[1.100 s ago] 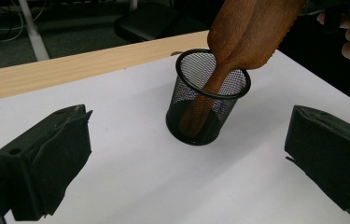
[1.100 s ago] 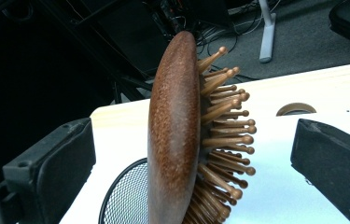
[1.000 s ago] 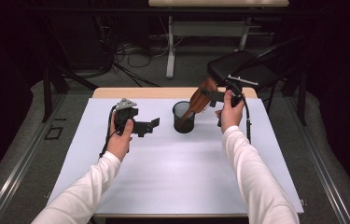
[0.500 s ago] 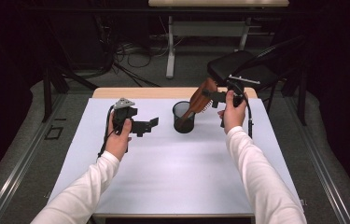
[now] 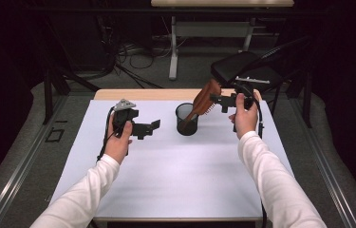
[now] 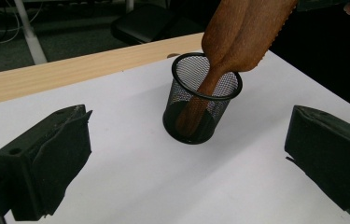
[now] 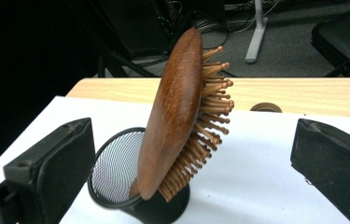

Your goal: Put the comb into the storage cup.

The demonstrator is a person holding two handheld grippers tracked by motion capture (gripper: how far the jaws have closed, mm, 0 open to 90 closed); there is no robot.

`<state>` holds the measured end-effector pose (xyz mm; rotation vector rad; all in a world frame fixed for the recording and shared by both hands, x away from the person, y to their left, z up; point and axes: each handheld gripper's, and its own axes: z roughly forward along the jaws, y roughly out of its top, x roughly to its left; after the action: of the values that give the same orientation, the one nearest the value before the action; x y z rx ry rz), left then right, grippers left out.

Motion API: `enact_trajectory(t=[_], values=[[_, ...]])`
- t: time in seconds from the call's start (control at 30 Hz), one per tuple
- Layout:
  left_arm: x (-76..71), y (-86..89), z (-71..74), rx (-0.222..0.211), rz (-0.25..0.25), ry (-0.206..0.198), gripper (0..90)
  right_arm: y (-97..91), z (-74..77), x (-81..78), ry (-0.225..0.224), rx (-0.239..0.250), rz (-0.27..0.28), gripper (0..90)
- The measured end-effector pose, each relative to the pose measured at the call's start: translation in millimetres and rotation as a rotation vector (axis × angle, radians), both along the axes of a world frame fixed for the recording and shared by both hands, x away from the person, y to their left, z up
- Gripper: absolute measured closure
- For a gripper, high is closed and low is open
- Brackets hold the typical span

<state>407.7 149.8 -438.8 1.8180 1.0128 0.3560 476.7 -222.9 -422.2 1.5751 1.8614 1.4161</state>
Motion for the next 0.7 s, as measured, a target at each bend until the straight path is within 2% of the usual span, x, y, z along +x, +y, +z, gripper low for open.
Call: enact_trajectory(t=[0.53, 0.7], values=[[-2.5, 19.2, 4.5, 0.002, 0.021, 0.004, 0.3, -2.9, 12.9, -20.4, 0.002, -0.056, 0.104, 0.0], [-4.3, 21.9, 6.3, 0.003, 0.021, 0.003, 0.3, -3.6, 16.2, -27.0, 0.002, -0.062, 0.115, 0.0]])
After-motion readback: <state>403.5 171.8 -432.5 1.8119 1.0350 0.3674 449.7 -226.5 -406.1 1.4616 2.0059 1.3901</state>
